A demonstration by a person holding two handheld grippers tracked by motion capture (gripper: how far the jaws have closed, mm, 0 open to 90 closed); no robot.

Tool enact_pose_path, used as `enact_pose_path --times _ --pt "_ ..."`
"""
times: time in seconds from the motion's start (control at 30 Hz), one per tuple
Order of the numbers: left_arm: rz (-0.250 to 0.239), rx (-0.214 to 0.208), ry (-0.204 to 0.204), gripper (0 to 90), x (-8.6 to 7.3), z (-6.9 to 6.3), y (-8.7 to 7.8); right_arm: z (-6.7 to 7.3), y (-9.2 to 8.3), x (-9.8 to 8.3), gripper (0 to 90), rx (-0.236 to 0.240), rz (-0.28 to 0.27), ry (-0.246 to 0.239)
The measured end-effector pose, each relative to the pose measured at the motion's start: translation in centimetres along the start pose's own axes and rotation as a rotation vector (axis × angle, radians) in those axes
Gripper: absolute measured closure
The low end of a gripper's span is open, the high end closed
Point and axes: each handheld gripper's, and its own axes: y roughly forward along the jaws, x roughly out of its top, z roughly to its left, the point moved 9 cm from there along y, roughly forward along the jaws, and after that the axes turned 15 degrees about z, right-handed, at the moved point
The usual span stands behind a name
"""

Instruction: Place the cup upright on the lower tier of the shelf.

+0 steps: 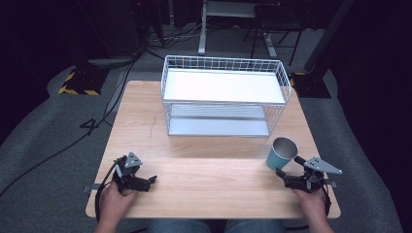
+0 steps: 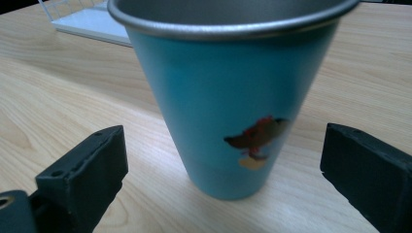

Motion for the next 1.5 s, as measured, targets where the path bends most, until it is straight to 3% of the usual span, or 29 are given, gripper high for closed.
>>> enact_pose_path --times 0.23,0.47,0.6,0.63,0.7,0.97,1.03,1.5 --pt "-0.003 0.0 -0.001 0.7 0.0 0.0 0.0 0.0 1.5 0.8 4.1 0.002 -0.003 0.02" --pt "-0.003 0.0 0.0 0.7 0.0 0.0 0.0 -0.1 2.9 1.0 4.7 -0.022 0.028 0.033" --pt "-0.003 0.0 -0.001 0.7 0.0 0.0 0.0 -0.2 3.3 1.1 5.2 -0.055 0.053 0.018" --pt "-0.003 0.0 -0.001 0.7 0.0 0.0 0.0 -0.2 3.5 1.1 10.7 -0.064 0.062 0.004" --pt "-0.003 0.0 0.0 0.7 0.0 0.0 0.0 -0.2 3.5 1.0 16.0 -0.067 0.073 -0.008" --pt "-0.003 0.0 0.0 0.7 0.0 0.0 0.0 -0.3 3.8 0.7 17.9 -0.107 0.114 -0.021" --pt "-0.003 0.0 -0.001 0.7 0.0 0.0 0.0 -0.3 3.8 0.7 23.6 -0.104 0.119 -0.023" --pt "-0.003 0.0 -0.001 0.7 0.0 0.0 0.0 -0.5 3.4 0.9 24.6 -0.099 0.096 0.003"
